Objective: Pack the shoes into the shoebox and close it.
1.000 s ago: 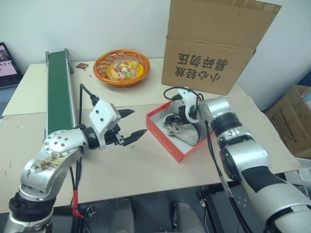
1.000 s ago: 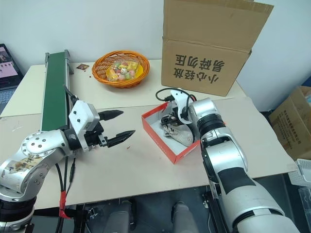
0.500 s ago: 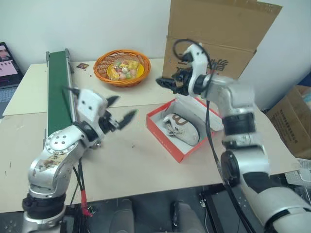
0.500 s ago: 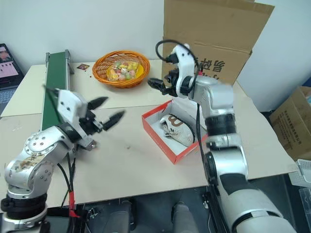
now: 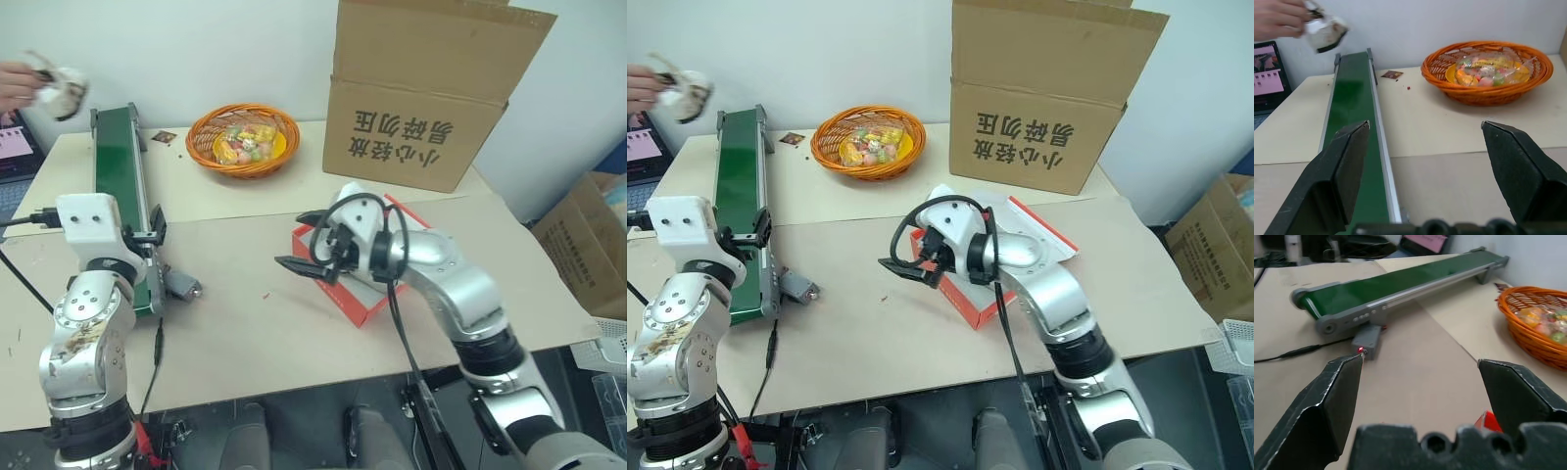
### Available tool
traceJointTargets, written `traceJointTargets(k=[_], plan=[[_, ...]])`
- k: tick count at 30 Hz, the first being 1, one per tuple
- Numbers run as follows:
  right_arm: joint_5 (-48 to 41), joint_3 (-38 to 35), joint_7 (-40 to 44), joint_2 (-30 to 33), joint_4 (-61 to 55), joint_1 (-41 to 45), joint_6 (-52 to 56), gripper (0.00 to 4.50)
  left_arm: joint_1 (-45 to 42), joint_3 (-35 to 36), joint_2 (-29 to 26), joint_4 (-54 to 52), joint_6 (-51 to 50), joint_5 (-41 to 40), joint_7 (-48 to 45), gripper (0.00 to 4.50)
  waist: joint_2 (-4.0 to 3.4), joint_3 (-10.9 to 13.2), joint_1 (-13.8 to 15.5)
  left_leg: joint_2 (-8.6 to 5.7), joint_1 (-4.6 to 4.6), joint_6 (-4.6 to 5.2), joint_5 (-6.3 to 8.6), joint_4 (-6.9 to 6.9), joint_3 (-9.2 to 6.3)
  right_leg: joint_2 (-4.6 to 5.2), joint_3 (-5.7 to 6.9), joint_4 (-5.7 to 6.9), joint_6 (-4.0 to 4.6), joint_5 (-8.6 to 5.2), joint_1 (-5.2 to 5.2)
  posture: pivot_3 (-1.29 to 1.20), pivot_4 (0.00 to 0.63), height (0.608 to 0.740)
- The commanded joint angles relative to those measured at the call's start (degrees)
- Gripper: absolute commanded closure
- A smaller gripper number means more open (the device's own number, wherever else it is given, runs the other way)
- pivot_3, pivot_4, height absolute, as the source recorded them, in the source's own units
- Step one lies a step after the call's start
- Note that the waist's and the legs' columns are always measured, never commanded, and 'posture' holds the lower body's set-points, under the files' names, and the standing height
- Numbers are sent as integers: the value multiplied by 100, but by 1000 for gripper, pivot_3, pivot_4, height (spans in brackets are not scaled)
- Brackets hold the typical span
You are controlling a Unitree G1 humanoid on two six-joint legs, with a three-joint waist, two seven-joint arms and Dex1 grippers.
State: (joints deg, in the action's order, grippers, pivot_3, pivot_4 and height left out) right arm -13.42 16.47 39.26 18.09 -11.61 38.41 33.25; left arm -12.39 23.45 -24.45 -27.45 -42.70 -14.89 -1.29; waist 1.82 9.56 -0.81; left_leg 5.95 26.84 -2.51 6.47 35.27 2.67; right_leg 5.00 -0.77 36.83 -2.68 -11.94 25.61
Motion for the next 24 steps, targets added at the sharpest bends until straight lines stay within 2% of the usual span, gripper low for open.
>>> traceJointTargets(k=[1,3,4,13,24], plan=[[122,-82,-15,-92,193,167,-435,25,66,215,-167,-6,-26,107,-24,563,1,0,18,0,1,0,0,0,0,0,0,-3,0,0,-2,0,150,720],[67,-133,20,-189,315,200,-497,0,143,247,-238,57,-8,184,-11,81,1,0,21,0,2,0,0,0,1,2,1,-7,0,0,-4,0,150,720],[12,-193,-11,-279,385,211,-504,0,177,247,-264,74,20,198,-34,31,1,0,17,-1,1,-1,1,0,2,3,1,-7,0,0,-5,0,150,720],[-14,-154,-17,-635,544,66,-394,0,220,195,-295,222,-2,491,80,31,1,0,9,0,-7,-10,7,-4,1,2,4,-5,3,-1,-11,0,150,720],[-128,-294,-142,-678,412,33,-162,0,167,224,-162,380,-147,460,73,31,1,-1,9,0,-8,-12,8,-7,1,3,5,-5,3,-1,-11,0,150,720]])
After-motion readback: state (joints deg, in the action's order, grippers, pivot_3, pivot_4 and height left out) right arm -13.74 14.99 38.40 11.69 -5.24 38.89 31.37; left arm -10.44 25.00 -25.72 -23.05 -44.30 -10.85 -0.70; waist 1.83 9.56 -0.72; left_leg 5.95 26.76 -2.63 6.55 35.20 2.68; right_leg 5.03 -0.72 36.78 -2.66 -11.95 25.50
